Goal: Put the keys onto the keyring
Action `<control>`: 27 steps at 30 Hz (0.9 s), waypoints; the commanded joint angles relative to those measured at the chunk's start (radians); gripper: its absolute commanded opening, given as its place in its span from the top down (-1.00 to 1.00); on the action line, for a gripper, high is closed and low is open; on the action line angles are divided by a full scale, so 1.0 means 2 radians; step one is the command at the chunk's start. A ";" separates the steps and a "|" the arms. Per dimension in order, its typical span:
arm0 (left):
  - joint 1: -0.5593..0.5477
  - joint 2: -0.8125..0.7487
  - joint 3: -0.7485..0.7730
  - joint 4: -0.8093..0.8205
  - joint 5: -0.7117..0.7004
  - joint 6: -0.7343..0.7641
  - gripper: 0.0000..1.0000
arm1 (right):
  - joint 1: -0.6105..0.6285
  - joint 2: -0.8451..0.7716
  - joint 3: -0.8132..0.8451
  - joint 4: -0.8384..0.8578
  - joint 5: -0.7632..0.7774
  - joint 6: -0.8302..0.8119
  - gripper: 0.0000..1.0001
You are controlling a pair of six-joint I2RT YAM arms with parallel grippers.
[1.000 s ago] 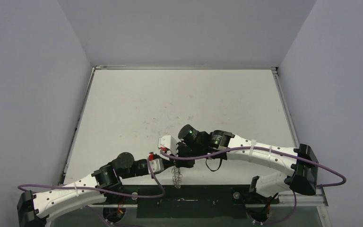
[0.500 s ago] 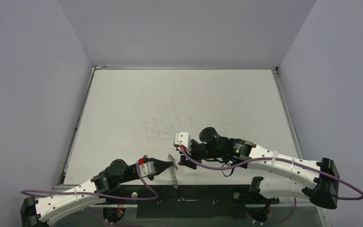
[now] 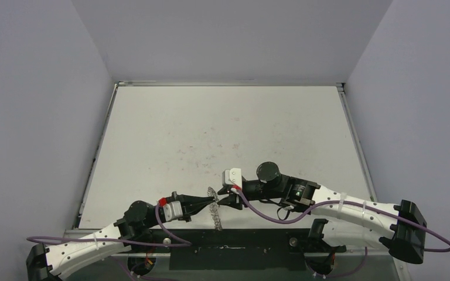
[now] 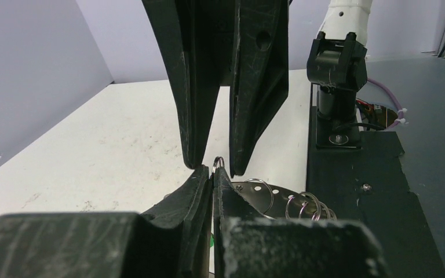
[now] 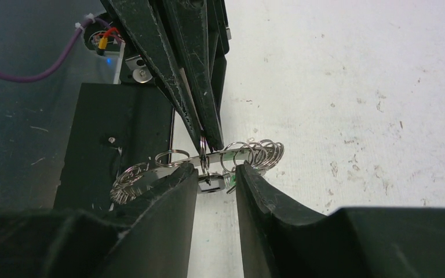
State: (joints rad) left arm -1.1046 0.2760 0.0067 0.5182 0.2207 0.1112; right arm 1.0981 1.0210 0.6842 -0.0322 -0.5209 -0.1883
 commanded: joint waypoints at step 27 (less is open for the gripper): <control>-0.001 -0.044 0.073 -0.173 -0.025 0.039 0.43 | -0.004 0.059 0.144 -0.217 0.012 -0.038 1.00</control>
State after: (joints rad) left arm -1.1046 0.2089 0.0437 0.3321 0.1940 0.1432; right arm 1.0935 1.1118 0.8635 -0.3393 -0.5194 -0.2237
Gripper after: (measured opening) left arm 0.264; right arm 0.037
